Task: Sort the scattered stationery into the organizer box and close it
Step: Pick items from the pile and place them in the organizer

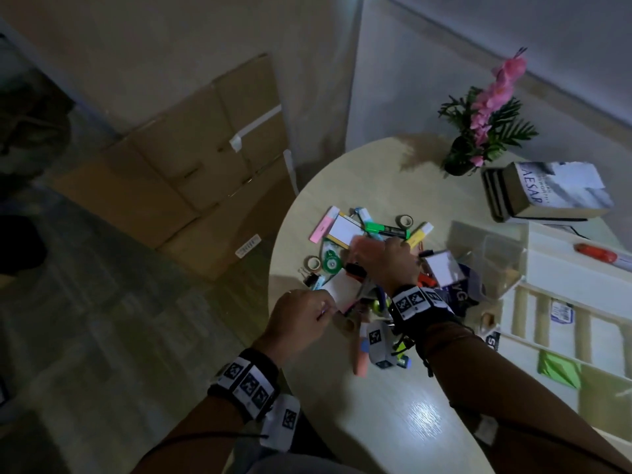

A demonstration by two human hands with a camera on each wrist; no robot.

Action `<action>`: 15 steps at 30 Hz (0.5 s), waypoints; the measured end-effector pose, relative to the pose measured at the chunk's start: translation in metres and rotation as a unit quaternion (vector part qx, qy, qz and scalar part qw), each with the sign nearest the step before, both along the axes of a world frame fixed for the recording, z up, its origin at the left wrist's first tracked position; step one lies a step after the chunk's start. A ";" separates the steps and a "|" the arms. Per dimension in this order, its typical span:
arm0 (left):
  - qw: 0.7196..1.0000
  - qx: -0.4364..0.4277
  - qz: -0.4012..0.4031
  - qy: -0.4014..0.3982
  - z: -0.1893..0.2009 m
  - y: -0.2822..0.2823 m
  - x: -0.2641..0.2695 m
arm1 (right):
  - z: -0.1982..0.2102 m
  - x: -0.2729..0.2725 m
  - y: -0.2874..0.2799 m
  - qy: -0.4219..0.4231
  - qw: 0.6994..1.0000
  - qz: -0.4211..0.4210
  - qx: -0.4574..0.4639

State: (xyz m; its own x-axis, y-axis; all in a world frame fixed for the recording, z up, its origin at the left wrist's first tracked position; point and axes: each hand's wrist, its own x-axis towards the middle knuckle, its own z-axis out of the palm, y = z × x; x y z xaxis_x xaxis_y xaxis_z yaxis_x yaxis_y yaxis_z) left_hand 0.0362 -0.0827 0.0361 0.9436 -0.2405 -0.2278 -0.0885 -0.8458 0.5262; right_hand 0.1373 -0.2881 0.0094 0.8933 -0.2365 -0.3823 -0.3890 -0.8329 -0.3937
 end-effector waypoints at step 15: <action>0.992 0.041 0.115 0.040 -0.037 -0.024 0.160 | -0.025 0.007 0.002 -0.038 0.979 -0.158 0.120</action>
State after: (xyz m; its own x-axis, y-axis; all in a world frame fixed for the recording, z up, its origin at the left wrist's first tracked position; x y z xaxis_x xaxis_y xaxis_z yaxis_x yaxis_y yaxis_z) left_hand 0.1962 -0.1072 -0.0013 0.9492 0.0013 -0.3145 0.1513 -0.8786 0.4530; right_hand 0.1447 -0.2863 -0.0159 0.8175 -0.4181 -0.3960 -0.5750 -0.5553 -0.6008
